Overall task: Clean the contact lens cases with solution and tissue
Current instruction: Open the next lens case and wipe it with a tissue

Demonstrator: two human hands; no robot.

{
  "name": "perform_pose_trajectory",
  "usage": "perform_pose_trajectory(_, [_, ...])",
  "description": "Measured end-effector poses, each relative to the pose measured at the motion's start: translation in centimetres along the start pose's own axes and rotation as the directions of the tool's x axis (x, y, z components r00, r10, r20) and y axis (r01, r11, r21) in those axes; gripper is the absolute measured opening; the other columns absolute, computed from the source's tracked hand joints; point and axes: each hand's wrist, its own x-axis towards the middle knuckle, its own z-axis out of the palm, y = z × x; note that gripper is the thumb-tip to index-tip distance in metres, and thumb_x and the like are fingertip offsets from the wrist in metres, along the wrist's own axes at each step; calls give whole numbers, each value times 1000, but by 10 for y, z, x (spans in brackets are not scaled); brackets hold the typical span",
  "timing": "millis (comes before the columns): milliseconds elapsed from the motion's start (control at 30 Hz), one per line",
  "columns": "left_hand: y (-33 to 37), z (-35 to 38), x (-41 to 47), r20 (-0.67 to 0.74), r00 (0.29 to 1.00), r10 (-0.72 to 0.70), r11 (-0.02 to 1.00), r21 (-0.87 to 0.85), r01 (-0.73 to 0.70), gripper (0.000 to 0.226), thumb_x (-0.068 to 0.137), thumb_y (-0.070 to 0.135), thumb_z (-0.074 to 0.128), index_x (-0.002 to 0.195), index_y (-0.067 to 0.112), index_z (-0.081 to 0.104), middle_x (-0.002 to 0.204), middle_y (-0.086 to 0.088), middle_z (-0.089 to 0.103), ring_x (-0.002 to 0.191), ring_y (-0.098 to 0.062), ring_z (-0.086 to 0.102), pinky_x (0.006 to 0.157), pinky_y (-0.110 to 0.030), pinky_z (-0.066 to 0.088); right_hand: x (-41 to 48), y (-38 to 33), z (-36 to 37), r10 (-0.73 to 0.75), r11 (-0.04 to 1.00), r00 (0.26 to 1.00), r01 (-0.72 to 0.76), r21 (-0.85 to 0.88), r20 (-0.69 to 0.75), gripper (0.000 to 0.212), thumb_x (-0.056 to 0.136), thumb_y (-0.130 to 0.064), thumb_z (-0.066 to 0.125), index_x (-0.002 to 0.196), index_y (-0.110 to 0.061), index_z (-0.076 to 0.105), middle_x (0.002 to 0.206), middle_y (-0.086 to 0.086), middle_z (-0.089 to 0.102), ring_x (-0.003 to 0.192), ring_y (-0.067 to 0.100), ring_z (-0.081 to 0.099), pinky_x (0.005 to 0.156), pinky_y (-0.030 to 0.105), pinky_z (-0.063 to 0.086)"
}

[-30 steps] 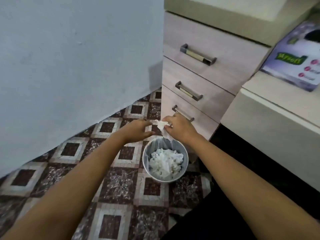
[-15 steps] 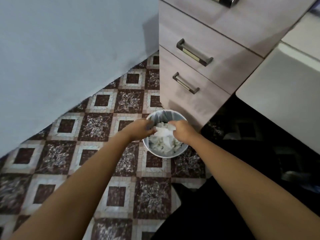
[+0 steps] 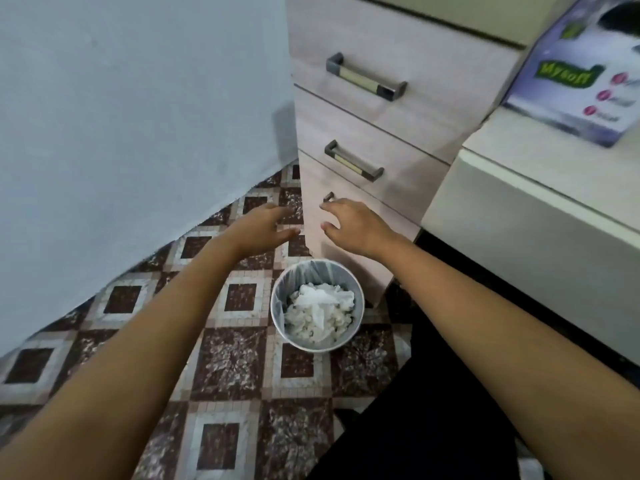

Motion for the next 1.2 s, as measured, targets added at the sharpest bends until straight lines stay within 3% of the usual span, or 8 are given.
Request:
perform_pose_trajectory(300, [68, -93, -13, -198, 965, 170, 983, 107, -151, 59, 91, 41, 52, 141, 13, 37, 145, -10, 40, 132, -24, 38, 107, -30, 27, -40, -26, -121, -112, 988, 957, 78, -135, -268, 46, 95, -28, 44, 138, -12, 40, 144, 6, 40, 133, 21, 36, 107, 29, 29])
perform_pose_trajectory(500, [144, -127, -25, -307, 885, 350, 936, 156, -316, 59, 90, 42, 54, 140, 14, 39, 144, -7, 41, 130, -20, 40, 104, -27, 30, -94, -21, -182, -124, 979, 899, 41, -201, -419, 46, 94, -28, 47, 136, -9, 43, 142, 9, 43, 133, 22, 35, 105, 28, 29])
perform_pose_trajectory(700, [242, -125, -22, -314, 777, 546, 837, 167, -521, 57, 90, 41, 55, 139, 16, 41, 143, -4, 42, 128, -17, 40, 99, -20, 29, -169, 27, -223, 5, 976, 861, -116, -186, -508, 41, 93, -25, 48, 131, -11, 47, 135, 8, 49, 125, 24, 43, 99, 33, 37])
perform_pose_trajectory(833, [308, -107, -13, -278, 716, 640, 765, 143, -628, 59, 89, 42, 56, 140, 15, 41, 143, -1, 42, 132, -17, 38, 104, -25, 29, -226, 69, -241, 145, 945, 815, -282, -166, -561, 47, 94, -28, 47, 138, -14, 40, 144, 5, 41, 131, 20, 38, 104, 30, 30])
perform_pose_trajectory(933, [356, -88, -7, -241, 676, 696, 714, 138, -686, 59, 90, 43, 53, 140, 16, 39, 143, 0, 41, 130, -14, 37, 101, -21, 27, -265, 99, -248, 249, 910, 774, -394, -134, -583, 48, 95, -32, 45, 139, -15, 39, 145, 3, 40, 131, 20, 38, 105, 31, 31])
perform_pose_trajectory(1200, [441, -36, 16, -96, 630, 771, 636, 80, -767, 60, 92, 44, 50, 143, 16, 34, 145, -3, 38, 132, -16, 36, 105, -27, 28, -334, 164, -244, 467, 811, 661, -585, -14, -587, 50, 94, -32, 46, 140, -15, 38, 144, 6, 41, 132, 21, 37, 106, 30, 30])
